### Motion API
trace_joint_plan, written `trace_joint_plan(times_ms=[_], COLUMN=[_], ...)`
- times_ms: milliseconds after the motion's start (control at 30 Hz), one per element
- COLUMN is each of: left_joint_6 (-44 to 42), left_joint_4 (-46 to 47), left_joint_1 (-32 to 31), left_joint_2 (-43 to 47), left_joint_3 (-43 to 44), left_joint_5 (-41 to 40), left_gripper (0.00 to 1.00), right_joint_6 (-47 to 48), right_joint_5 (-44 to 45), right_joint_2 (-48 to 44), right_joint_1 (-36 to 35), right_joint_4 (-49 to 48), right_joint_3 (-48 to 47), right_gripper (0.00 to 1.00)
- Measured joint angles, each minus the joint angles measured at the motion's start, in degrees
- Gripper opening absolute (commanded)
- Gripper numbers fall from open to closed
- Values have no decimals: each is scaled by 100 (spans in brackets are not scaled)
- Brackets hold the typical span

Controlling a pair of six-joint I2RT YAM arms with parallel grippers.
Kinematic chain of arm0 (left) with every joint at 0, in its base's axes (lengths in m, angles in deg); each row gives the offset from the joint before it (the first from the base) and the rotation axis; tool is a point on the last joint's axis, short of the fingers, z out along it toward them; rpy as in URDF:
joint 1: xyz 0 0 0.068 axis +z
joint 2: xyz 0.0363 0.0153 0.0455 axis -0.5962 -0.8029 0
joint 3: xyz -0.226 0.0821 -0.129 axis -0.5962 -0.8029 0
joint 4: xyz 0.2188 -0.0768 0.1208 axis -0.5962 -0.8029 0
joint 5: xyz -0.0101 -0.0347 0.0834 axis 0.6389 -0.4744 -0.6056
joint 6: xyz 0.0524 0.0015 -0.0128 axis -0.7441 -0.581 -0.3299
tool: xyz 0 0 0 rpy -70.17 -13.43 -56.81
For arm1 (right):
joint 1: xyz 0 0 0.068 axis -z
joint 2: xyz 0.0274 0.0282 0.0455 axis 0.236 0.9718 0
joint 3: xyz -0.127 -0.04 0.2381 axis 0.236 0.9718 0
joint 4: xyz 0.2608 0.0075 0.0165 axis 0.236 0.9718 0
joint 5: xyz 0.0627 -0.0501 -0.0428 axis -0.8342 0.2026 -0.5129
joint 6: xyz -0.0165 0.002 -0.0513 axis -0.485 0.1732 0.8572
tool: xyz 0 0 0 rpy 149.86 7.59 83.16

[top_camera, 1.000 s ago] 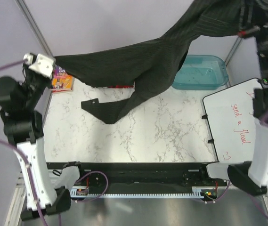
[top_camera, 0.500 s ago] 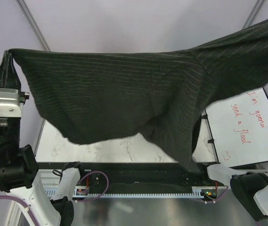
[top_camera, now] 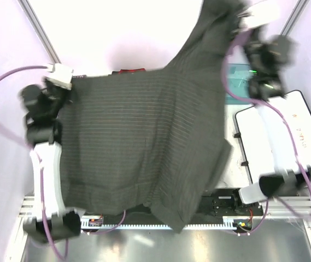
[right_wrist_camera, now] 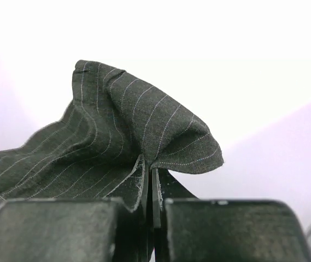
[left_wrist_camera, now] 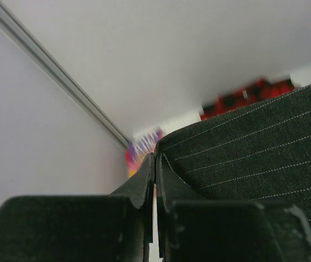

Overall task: Fold and stack the long sleeve shirts
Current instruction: Flatten the shirt out, then fold the shirt

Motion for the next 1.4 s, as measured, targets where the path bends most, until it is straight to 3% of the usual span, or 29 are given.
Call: trace_joint_plan(times_ms=[133,267,467,633,667,700,767,800,867,900,933,1067,1167,1267,1300,1400], left_joint_6=[-125,-201,-208,-214,-212,-212,-212,-210,-179,-153,-122,-164,-352,-763,-940,-1497], left_joint_4=[-66,63,114,85,74,72,26,-42,-170,-256,-376,-1060,-1690,-2433,-2636,-3239], left_joint_1=[0,0,0,0,0,0,0,0,7,24,55,269,422,466,450,402], left_joint_2=[-1108,-2326,-4275,-5281,-5348,-5392,-5403,-5414,-5449,-5453,-5445,-5276,-4852,-4166,-3932,-3401], left_joint_3=[-1178,-1405,-505,584,708,831,1025,1130,1357,1427,1467,1401,1064,459,214,-494], left_joint_5=[-26,-31,-236,-389,-387,-378,-369,-389,-479,-494,-485,-345,-157,184,308,542], left_gripper=[2,2,2,2,3,6,36,44,61,70,71,75,72,69,68,64], right_joint_6=[310,586,802,927,944,953,940,935,1016,1104,1169,1292,1274,1311,1366,1530], right_joint_5=[-66,-57,254,756,844,883,927,918,857,861,922,1126,761,315,120,-385], right_joint_2=[1300,2717,4763,5453,5458,5458,5451,5431,5318,5224,5147,4817,4347,3768,3521,2857], right_joint_1=[-232,-542,-1008,-1397,-1491,-1545,-1690,-1742,-1860,-1912,-1954,-1967,-1620,-1172,-1029,-1032], right_joint_4=[229,374,654,695,680,660,629,664,938,1209,1502,3014,4406,5440,5731,6524], right_joint_3=[743,664,-1056,-2048,-2079,-2118,-2188,-2192,-2100,-2041,-2006,-1954,-1674,-1167,-879,177], right_gripper=[0,0,0,4,13,36,70,89,98,98,98,98,98,82,71,51])
